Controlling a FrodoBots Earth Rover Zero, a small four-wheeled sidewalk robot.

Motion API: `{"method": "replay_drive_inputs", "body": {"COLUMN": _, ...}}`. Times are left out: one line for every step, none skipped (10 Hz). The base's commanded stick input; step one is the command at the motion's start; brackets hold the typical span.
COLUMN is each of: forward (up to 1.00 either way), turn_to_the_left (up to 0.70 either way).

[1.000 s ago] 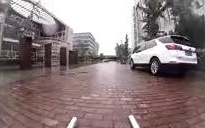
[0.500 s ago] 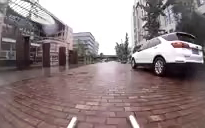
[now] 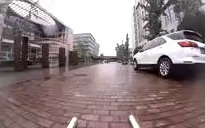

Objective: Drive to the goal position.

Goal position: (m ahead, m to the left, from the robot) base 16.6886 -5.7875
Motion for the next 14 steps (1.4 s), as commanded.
{"method": "replay_drive_inputs", "body": {"forward": 0.70, "turn_to_the_left": 0.00}}
{"method": "replay_drive_inputs", "body": {"forward": 0.70, "turn_to_the_left": 0.00}}
{"method": "replay_drive_inputs", "body": {"forward": 0.70, "turn_to_the_left": 0.00}}
{"method": "replay_drive_inputs", "body": {"forward": 0.70, "turn_to_the_left": 0.00}}
{"method": "replay_drive_inputs", "body": {"forward": 0.70, "turn_to_the_left": 0.00}}
{"method": "replay_drive_inputs", "body": {"forward": 0.70, "turn_to_the_left": 0.00}}
{"method": "replay_drive_inputs", "body": {"forward": 0.70, "turn_to_the_left": 0.00}}
{"method": "replay_drive_inputs", "body": {"forward": 0.70, "turn_to_the_left": 0.00}}
{"method": "replay_drive_inputs", "body": {"forward": 0.70, "turn_to_the_left": 0.00}}
{"method": "replay_drive_inputs", "body": {"forward": 0.70, "turn_to_the_left": 0.00}}
{"method": "replay_drive_inputs", "body": {"forward": 0.70, "turn_to_the_left": -0.14}}
{"method": "replay_drive_inputs", "body": {"forward": 0.70, "turn_to_the_left": -0.14}}
{"method": "replay_drive_inputs", "body": {"forward": 0.70, "turn_to_the_left": -0.14}}
{"method": "replay_drive_inputs", "body": {"forward": 0.70, "turn_to_the_left": -0.14}}
